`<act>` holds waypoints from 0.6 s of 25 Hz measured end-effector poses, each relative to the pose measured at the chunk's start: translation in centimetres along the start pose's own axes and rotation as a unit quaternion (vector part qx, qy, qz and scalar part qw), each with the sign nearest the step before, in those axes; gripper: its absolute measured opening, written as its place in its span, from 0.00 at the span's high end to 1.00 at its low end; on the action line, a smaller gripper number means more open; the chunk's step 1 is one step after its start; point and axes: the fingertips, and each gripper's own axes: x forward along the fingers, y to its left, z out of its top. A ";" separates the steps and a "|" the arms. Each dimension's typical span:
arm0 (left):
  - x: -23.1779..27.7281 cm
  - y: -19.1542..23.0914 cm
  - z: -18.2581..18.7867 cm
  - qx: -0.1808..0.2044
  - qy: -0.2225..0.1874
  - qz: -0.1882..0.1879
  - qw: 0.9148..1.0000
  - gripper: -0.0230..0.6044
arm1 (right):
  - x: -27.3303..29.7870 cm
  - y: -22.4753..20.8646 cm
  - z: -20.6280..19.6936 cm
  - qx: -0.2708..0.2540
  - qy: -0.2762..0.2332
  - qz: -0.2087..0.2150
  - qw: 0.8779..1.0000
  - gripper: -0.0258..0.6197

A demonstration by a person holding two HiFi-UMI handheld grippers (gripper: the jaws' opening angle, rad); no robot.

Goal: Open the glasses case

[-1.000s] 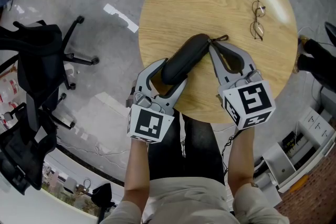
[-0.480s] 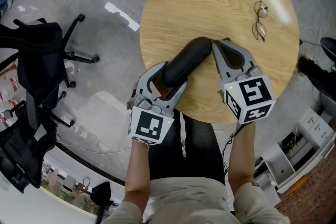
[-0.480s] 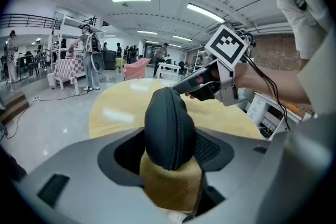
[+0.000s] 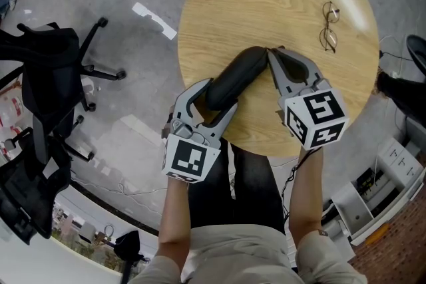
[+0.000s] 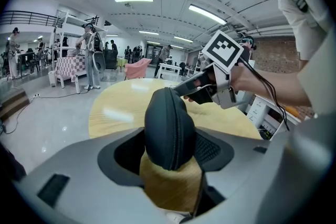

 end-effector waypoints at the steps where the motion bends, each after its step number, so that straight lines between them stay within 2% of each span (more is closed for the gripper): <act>1: 0.0 0.0 0.0 -0.001 0.000 0.001 1.000 0.51 | 0.0 0.0 0.0 -0.001 -0.002 -0.002 1.000 0.93; 6: 0.1 -0.3 -0.3 0.001 0.004 0.008 1.000 0.51 | -0.4 -0.1 0.3 -0.032 -0.016 -0.033 0.999 0.92; 9: 0.1 -0.3 -0.3 0.002 0.004 0.010 1.000 0.51 | -0.9 -0.2 0.6 -0.028 -0.037 -0.044 0.998 0.87; 15: 0.4 0.0 -0.6 0.000 0.012 0.019 1.000 0.49 | -2.4 2.0 3.0 -0.041 -0.090 -0.023 0.995 0.79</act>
